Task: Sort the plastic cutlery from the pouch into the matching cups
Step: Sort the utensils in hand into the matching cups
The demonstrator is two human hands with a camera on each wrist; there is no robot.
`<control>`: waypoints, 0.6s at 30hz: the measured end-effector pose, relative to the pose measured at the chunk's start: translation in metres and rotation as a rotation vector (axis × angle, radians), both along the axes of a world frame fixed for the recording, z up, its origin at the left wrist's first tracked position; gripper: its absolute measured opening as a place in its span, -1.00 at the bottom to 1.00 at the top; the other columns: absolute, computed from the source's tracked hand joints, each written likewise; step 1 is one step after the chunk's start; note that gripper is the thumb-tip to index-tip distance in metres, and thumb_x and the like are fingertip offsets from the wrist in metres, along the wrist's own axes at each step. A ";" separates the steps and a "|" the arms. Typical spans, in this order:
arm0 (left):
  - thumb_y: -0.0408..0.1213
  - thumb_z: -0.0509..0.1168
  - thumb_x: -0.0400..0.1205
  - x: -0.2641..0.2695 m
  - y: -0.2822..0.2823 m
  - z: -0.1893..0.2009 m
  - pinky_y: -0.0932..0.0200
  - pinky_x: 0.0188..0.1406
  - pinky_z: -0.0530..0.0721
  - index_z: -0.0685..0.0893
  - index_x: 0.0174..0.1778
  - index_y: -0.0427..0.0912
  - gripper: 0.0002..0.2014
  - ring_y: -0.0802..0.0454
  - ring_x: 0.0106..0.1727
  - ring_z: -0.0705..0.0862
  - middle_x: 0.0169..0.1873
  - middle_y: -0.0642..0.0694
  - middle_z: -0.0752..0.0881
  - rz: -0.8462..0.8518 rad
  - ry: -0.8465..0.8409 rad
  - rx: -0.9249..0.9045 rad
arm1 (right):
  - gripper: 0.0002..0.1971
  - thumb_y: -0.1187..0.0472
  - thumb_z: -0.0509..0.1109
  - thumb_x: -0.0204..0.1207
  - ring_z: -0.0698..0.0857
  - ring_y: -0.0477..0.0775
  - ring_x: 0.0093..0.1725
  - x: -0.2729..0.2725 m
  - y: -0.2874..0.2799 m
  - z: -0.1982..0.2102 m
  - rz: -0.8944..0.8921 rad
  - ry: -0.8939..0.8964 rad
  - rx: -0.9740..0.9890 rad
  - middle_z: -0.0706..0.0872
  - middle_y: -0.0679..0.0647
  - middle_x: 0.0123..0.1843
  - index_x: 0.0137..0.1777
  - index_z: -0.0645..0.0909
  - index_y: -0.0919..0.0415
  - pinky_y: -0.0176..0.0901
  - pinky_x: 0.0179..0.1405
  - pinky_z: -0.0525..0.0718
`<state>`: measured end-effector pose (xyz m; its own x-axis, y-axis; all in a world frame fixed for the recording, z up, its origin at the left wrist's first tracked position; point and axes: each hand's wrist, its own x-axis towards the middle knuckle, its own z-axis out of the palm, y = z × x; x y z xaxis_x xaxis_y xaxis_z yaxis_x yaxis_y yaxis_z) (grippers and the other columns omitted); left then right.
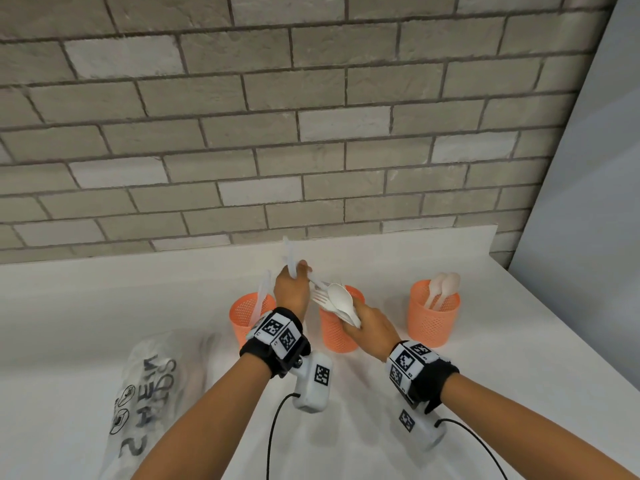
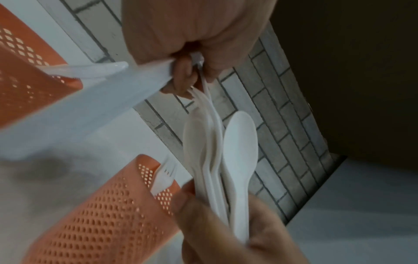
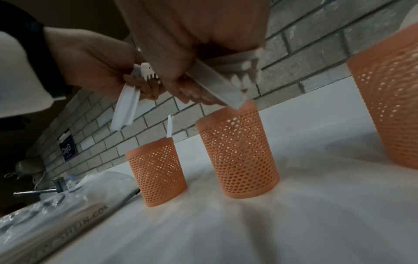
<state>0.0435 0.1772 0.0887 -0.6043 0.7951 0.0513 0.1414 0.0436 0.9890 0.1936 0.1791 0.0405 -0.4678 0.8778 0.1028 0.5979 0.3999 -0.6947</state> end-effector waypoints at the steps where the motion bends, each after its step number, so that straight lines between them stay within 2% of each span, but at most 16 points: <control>1: -0.18 0.11 0.71 -0.007 0.003 0.002 -0.01 -0.01 0.62 0.60 -0.13 -0.22 -0.76 -0.09 -0.14 0.59 -0.17 -0.17 0.68 0.032 -0.034 0.010 | -0.56 0.12 0.30 0.58 0.71 0.29 0.07 -0.001 0.001 0.000 0.005 0.006 -0.015 0.74 0.26 0.11 0.43 0.42 0.23 0.02 -0.02 0.64; 2: -0.18 0.08 0.72 -0.015 0.006 0.004 0.04 -0.13 0.63 0.55 -0.18 -0.19 -0.75 -0.07 -0.22 0.58 -0.24 -0.14 0.71 0.059 -0.081 0.030 | -0.57 0.14 0.31 0.58 0.71 0.28 0.08 -0.001 0.002 0.000 0.015 0.007 -0.028 0.74 0.25 0.13 0.42 0.43 0.24 0.01 0.00 0.63; 3: -0.18 0.05 0.73 -0.023 0.009 0.008 0.15 -0.34 0.59 0.49 -0.22 -0.15 -0.75 -0.02 -0.36 0.56 -0.36 -0.09 0.73 0.079 -0.140 0.055 | -0.57 0.16 0.31 0.58 0.71 0.26 0.10 -0.001 0.003 -0.001 0.023 0.014 -0.046 0.73 0.23 0.13 0.43 0.43 0.23 -0.01 0.01 0.61; 5: -0.18 0.01 0.74 -0.041 0.012 0.018 0.35 -0.67 0.41 0.41 -0.26 -0.12 -0.73 0.11 -0.63 0.44 -0.64 -0.01 0.71 0.120 -0.247 0.106 | -0.58 0.22 0.31 0.58 0.71 0.10 0.04 -0.001 0.003 -0.005 0.039 0.098 -0.132 0.73 0.12 0.07 0.44 0.44 0.18 -0.14 -0.02 0.60; 7: -0.18 -0.01 0.75 -0.057 0.015 0.030 0.41 -0.78 0.33 0.39 -0.28 -0.10 -0.72 0.13 -0.69 0.40 -0.76 0.04 0.65 0.187 -0.292 0.153 | -0.74 0.23 0.31 0.60 0.65 -0.21 -0.32 -0.001 0.001 -0.008 0.038 0.236 -0.271 0.65 -0.04 -0.19 0.28 0.53 0.13 -0.35 -0.35 0.56; 8: -0.20 -0.01 0.75 -0.064 0.016 0.036 0.41 -0.78 0.34 0.38 -0.29 -0.09 -0.72 0.12 -0.66 0.43 -0.76 0.02 0.62 0.223 -0.299 0.183 | -0.89 0.21 0.29 0.61 0.53 -0.27 -0.53 0.000 0.000 -0.008 0.028 0.293 -0.353 0.55 -0.05 -0.34 0.10 0.55 0.05 -0.39 -0.56 0.44; 9: -0.23 -0.01 0.74 -0.072 0.017 0.039 0.39 -0.75 0.37 0.38 -0.29 -0.08 -0.73 0.08 -0.61 0.45 -0.71 0.01 0.60 0.256 -0.297 0.216 | -0.95 0.19 0.28 0.62 0.40 -0.24 -0.66 0.000 -0.001 -0.006 0.014 0.353 -0.437 0.44 -0.02 -0.44 -0.05 0.52 0.01 -0.38 -0.69 0.32; 10: -0.24 -0.01 0.74 -0.078 0.019 0.040 0.35 -0.70 0.42 0.39 -0.26 -0.09 -0.75 0.05 -0.56 0.45 -0.59 -0.04 0.56 0.281 -0.283 0.242 | -0.89 0.17 0.27 0.63 0.31 -0.19 -0.71 0.000 -0.001 -0.005 -0.007 0.400 -0.513 0.36 0.01 -0.49 -0.15 0.48 0.02 -0.37 -0.73 0.23; 12: -0.21 0.01 0.74 -0.089 0.021 0.037 0.26 -0.60 0.49 0.46 -0.08 -0.19 -0.81 0.01 -0.54 0.43 -0.40 -0.12 0.48 0.304 -0.217 0.263 | -0.82 0.09 0.26 0.61 0.22 -0.14 -0.69 0.001 0.000 0.000 -0.035 0.434 -0.635 0.27 0.01 -0.52 -0.20 0.46 0.11 -0.37 -0.71 0.16; 14: -0.13 0.06 0.73 -0.097 0.022 0.030 0.25 -0.61 0.50 0.50 0.03 -0.23 -0.76 0.00 -0.54 0.41 -0.36 -0.13 0.48 0.302 -0.111 0.258 | -0.77 -0.01 0.23 0.60 0.21 -0.12 -0.67 0.002 0.002 0.004 -0.028 0.426 -0.696 0.26 -0.02 -0.55 -0.16 0.45 0.14 -0.35 -0.68 0.17; 16: -0.01 0.18 0.67 -0.102 0.022 0.020 0.19 -0.52 0.52 0.52 -0.16 -0.23 -0.68 -0.05 -0.49 0.45 -0.40 -0.14 0.51 0.281 0.020 0.221 | -0.71 -0.09 0.20 0.61 0.22 -0.11 -0.67 0.003 0.004 0.007 -0.021 0.429 -0.733 0.29 -0.04 -0.58 -0.13 0.44 0.14 -0.35 -0.67 0.19; 18: 0.07 0.30 0.58 -0.103 0.021 0.009 0.03 -0.35 0.54 0.44 -0.40 -0.19 -0.58 -0.12 -0.42 0.50 -0.44 -0.22 0.52 0.260 0.090 0.177 | -0.65 -0.14 0.18 0.61 0.27 -0.11 -0.69 0.003 0.006 0.007 -0.040 0.429 -0.751 0.38 -0.01 -0.56 -0.12 0.44 0.17 -0.36 -0.68 0.23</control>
